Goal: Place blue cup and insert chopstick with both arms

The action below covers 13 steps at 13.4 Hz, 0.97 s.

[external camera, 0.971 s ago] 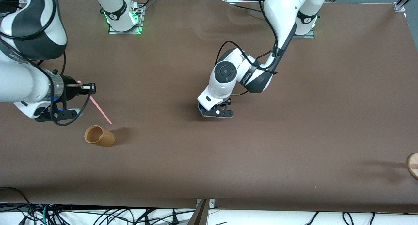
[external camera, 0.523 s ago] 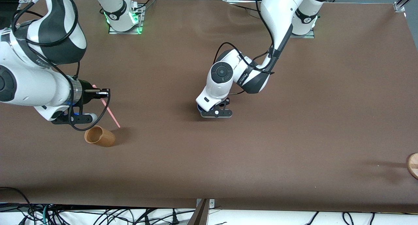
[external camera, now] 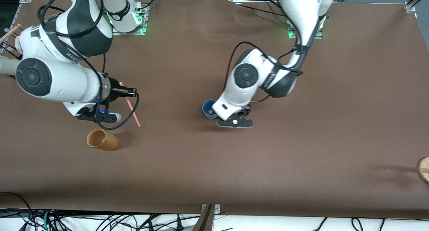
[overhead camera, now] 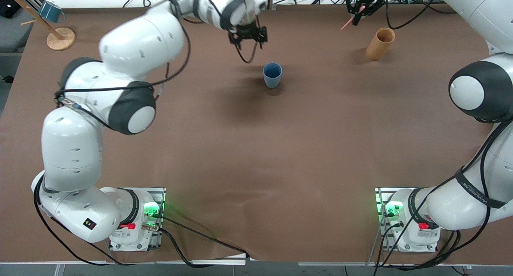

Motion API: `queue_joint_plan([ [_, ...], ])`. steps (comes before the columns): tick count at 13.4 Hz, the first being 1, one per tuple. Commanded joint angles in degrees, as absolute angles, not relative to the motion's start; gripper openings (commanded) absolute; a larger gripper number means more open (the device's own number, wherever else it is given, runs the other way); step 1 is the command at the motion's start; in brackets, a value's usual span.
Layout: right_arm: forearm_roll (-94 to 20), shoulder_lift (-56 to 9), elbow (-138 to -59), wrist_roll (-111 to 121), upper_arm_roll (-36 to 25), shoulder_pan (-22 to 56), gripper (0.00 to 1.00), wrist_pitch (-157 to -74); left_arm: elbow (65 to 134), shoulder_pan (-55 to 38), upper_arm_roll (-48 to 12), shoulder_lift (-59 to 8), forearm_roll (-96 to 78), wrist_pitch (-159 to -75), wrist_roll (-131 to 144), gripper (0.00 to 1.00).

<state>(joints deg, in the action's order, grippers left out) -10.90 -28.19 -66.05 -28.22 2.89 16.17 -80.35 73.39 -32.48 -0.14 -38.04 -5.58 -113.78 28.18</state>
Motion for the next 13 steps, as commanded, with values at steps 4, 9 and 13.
queue_joint_plan([
  [4, -16.42, -30.58, -64.77, -46.81, 2.81, 25.03, 0.00, -84.98, 76.02, -18.03, -0.53, -25.85, -7.56, -100.83, 6.78, 1.00],
  [9, -18.98, -31.38, -64.78, -58.96, 2.81, 33.12, 0.00, -91.83, 77.61, -9.24, -0.62, -19.35, -5.37, -94.49, 3.62, 1.00],
  [13, -22.76, -31.73, -64.78, -64.94, 2.72, 36.30, 0.00, -95.96, 78.75, -4.50, -0.53, -12.40, -1.49, -88.52, -1.67, 1.00],
])
